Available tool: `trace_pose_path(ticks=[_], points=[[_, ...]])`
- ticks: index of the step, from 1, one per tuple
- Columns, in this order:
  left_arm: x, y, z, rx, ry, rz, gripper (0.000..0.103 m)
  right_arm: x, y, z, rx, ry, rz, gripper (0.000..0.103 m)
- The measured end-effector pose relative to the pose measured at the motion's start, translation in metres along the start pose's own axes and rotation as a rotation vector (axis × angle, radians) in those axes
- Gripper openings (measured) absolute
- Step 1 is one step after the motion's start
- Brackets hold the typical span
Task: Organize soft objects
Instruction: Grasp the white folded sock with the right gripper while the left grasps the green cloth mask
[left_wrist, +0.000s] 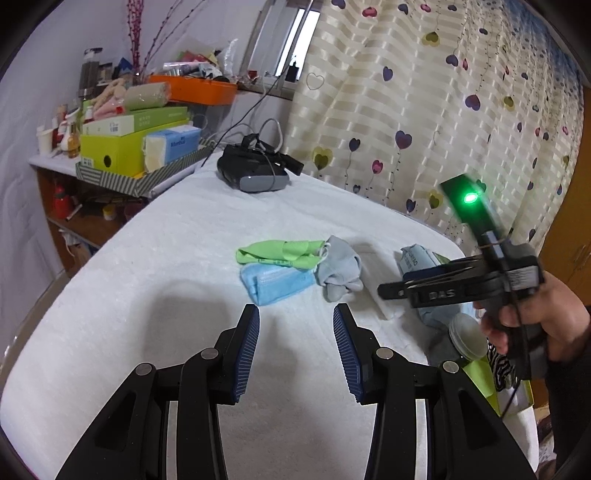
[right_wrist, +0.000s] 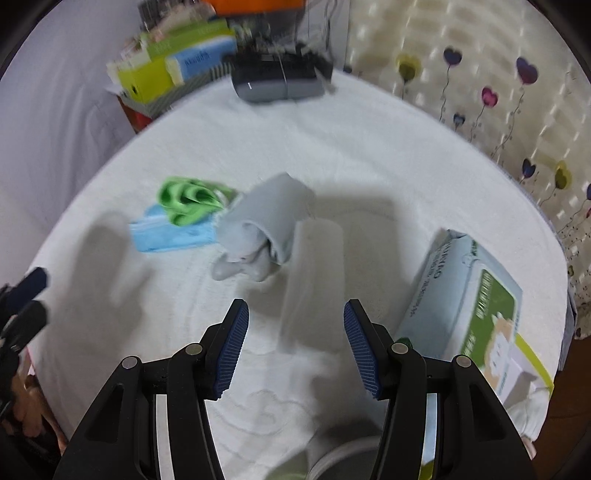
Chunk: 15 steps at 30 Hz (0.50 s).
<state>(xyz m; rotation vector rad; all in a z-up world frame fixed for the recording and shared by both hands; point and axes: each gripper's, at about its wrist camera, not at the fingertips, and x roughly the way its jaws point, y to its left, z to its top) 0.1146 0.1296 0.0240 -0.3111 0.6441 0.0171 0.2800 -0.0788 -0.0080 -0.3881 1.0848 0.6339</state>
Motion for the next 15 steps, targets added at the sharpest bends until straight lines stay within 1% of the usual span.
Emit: trace_pose_path(ticks=[5,9,11,12,13,15], points=[[0.007,0.002,0.005,0.010,0.008,0.007,0.040,0.030,-0.008,0.009,-0.002,0.101,-0.025,0.055],[0.013,0.003,0.008,0.012,0.017,0.014,0.040,0.043,-0.010,0.012,-0.013,0.137,-0.042,0.055],[0.017,0.002,0.009,0.016,0.023,0.015,0.040,0.048,-0.012,0.011,-0.017,0.143,-0.031,0.040],[0.019,0.002,0.010,0.020,0.025,0.016,0.040,0.047,-0.012,0.011,-0.015,0.135,-0.017,0.037],[0.020,0.001,0.011,0.026,0.028,0.019,0.040,0.045,-0.011,0.011,-0.023,0.126,-0.029,0.028],[0.023,-0.002,0.014,0.040,0.027,0.022,0.040,0.039,-0.009,0.008,-0.044,0.110,-0.031,0.025]])
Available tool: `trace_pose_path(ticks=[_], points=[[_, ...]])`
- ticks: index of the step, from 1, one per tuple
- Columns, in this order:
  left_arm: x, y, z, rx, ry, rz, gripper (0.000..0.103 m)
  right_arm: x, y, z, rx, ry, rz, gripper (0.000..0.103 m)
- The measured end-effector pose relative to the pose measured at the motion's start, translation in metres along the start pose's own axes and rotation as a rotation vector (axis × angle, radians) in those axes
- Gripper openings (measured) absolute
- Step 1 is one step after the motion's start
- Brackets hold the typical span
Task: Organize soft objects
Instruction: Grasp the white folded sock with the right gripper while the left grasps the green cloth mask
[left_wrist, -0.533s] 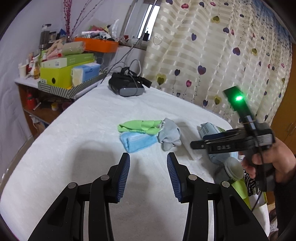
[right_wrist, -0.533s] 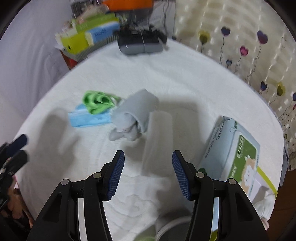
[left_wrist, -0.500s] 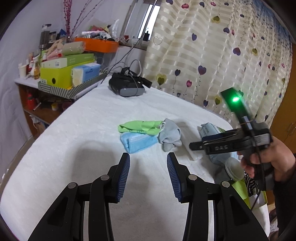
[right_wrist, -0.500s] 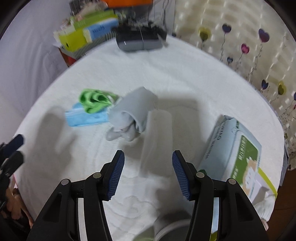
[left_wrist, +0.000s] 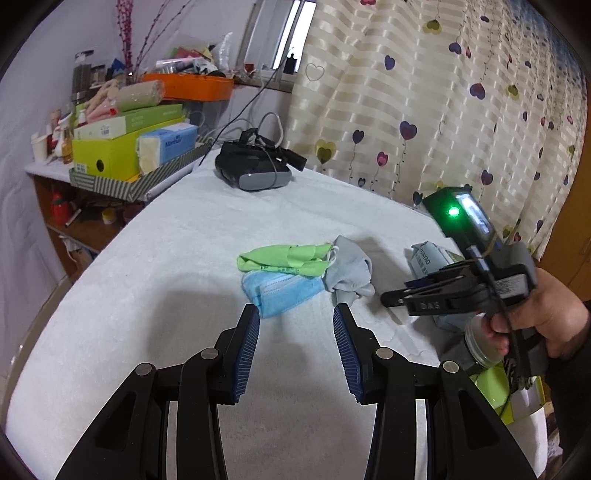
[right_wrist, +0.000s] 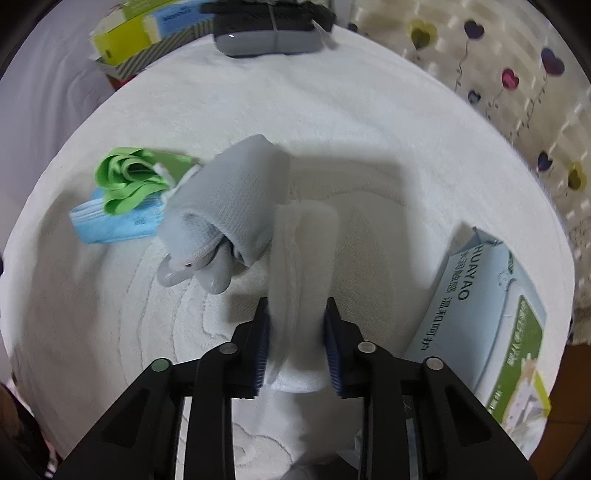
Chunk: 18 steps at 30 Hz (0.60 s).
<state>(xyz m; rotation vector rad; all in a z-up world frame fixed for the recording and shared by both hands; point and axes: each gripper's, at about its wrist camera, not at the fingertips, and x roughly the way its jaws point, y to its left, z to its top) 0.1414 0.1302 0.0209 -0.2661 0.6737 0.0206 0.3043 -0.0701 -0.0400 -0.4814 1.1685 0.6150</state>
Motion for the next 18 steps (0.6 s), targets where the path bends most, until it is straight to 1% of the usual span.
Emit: trace_pose_path(ticks=[4,6,7,10,12,15,18], points=[[0.009,-0.002,0.009,0.009,0.006,-0.006,0.041,-0.019,0.002,-0.008,0.004,-0.062,0.018,0.024],[0.013,-0.002,0.014,0.008,0.007,-0.011,0.047,-0.031,0.001,-0.013,0.012,-0.096,0.036,0.024],[0.017,-0.002,0.018,0.009,0.003,-0.018,0.048,-0.037,0.002,-0.015,0.014,-0.113,0.041,0.024],[0.028,-0.003,0.029,0.011,0.003,-0.007,0.049,-0.054,0.001,-0.023,0.030,-0.162,0.058,0.024],[0.039,-0.004,0.036,0.022,-0.003,0.004,0.055,-0.063,0.002,-0.028,0.033,-0.191,0.072,0.024],[0.063,-0.004,0.044,0.030,0.026,0.017,0.055,-0.074,0.002,-0.036,0.036,-0.222,0.090,0.024],[0.087,-0.002,0.050,0.018,0.063,0.043,0.055,-0.078,0.000,-0.036,0.032,-0.242,0.104,0.024]])
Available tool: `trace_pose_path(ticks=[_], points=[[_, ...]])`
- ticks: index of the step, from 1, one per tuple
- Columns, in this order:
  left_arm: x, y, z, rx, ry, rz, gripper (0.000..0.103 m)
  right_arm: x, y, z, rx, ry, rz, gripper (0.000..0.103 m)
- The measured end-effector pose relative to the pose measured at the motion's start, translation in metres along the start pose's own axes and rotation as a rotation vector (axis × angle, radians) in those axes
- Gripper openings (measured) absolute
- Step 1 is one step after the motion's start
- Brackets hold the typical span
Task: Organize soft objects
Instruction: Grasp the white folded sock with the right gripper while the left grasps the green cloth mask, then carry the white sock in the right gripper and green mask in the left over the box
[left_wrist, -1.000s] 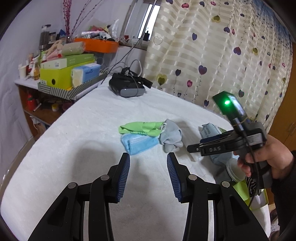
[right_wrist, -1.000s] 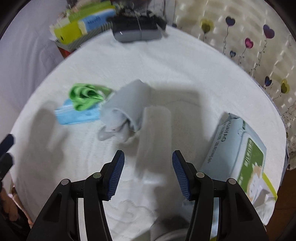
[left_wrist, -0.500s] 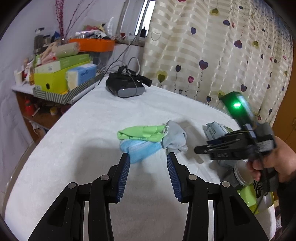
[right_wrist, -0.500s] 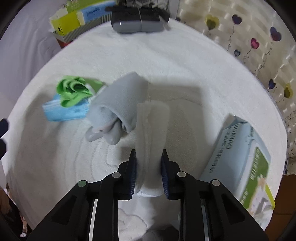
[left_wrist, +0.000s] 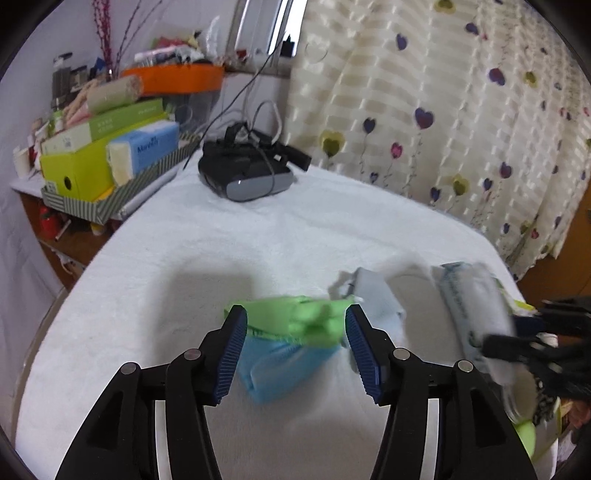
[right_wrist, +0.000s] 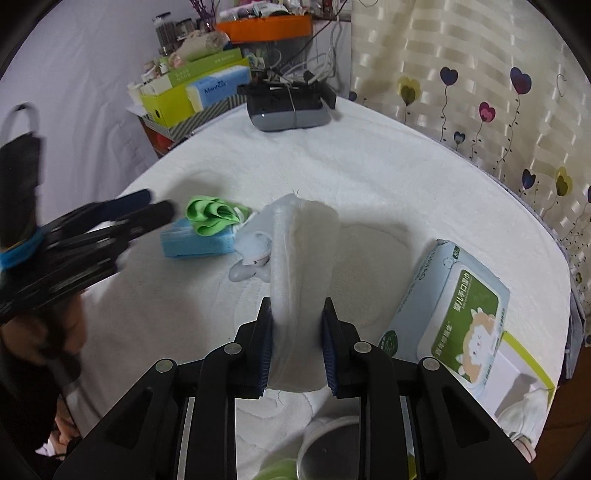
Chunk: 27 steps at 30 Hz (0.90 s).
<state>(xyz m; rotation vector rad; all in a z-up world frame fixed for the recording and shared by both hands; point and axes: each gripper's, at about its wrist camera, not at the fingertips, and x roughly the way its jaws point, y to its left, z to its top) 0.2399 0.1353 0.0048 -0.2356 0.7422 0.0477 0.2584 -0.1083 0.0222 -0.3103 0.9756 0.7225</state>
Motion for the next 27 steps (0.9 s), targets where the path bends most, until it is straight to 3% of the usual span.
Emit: trace_pose_path(ticks=[4,7,11,13,15,18,27], points=[[0.031,0.006,0.002,-0.017,0.059,0.037,0.057,-0.001,-0.004,0.000,0.003,-0.010,0.016,0.024],[0.046,0.006,-0.002,-0.016,0.097,0.025,0.057,0.000,-0.007,-0.002,0.004,-0.010,0.025,0.024],[0.049,0.004,-0.001,-0.010,0.078,0.013,0.057,0.004,-0.011,-0.002,0.010,-0.009,0.039,0.024],[0.050,0.003,0.000,-0.001,0.072,0.011,0.049,0.004,-0.011,-0.003,0.010,-0.010,0.044,0.024],[0.056,0.001,-0.001,0.012,0.102,0.012,0.019,0.004,-0.012,-0.004,0.010,-0.012,0.048,0.024],[0.056,0.000,-0.004,0.019,0.105,0.004,0.009,0.002,-0.013,-0.005,0.013,-0.017,0.052,0.024],[0.007,0.000,-0.008,-0.006,0.015,-0.029,0.005,-0.018,-0.007,-0.011,0.016,-0.069,0.066,0.024]])
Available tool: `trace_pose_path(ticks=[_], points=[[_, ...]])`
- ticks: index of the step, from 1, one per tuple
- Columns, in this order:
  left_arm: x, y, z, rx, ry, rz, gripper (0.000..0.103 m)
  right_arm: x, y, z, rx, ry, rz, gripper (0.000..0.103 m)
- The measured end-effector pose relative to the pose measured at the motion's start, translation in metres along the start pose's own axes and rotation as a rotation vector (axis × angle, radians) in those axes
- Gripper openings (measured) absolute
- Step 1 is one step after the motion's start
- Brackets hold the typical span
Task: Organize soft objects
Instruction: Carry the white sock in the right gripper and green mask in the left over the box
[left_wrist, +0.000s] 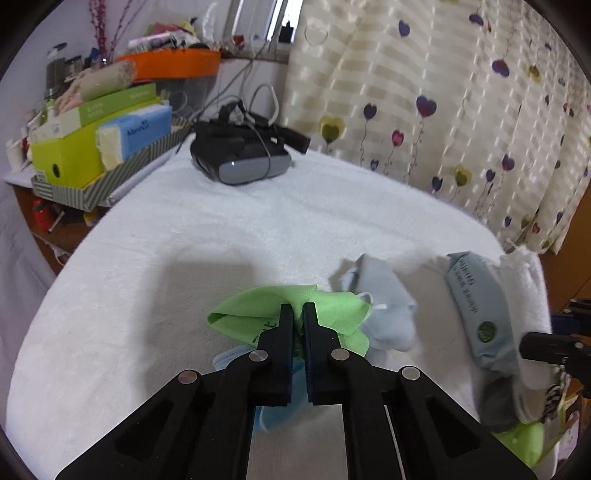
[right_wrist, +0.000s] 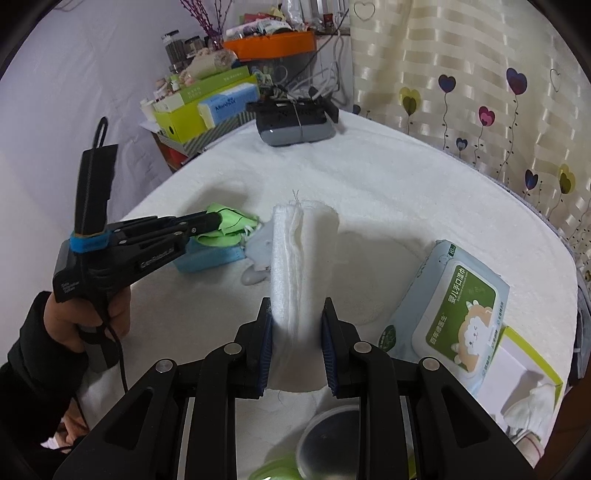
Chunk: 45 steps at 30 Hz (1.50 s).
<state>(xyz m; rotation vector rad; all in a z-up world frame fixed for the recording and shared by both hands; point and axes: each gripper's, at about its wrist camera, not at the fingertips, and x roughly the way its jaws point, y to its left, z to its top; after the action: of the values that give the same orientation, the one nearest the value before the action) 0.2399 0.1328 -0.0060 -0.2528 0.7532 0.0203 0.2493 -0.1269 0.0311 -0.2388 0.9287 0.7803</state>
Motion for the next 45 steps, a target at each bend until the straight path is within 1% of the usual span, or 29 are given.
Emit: trace_pose_path(ticks=[7,10,15,19,31,45], points=[[-0.059,-0.011,-0.013,0.004,-0.105,-0.034,0.005,-0.025,0.018,-0.014,0.005,-0.078,0.021,0.024],[-0.082,-0.019,-0.018,0.017,-0.137,-0.072,0.005,-0.037,0.025,-0.023,0.014,-0.110,0.029,0.024],[-0.114,-0.028,-0.025,0.035,-0.179,-0.109,0.005,-0.056,0.031,-0.037,0.032,-0.152,0.032,0.024],[-0.137,-0.045,-0.037,0.069,-0.205,-0.146,0.005,-0.072,0.033,-0.049,0.052,-0.185,0.025,0.024],[-0.169,-0.099,-0.067,0.157,-0.215,-0.246,0.005,-0.109,0.033,-0.089,0.112,-0.255,-0.038,0.025],[-0.180,-0.155,-0.083,0.246,-0.199,-0.357,0.005,-0.141,0.017,-0.128,0.181,-0.303,-0.109,0.025]])
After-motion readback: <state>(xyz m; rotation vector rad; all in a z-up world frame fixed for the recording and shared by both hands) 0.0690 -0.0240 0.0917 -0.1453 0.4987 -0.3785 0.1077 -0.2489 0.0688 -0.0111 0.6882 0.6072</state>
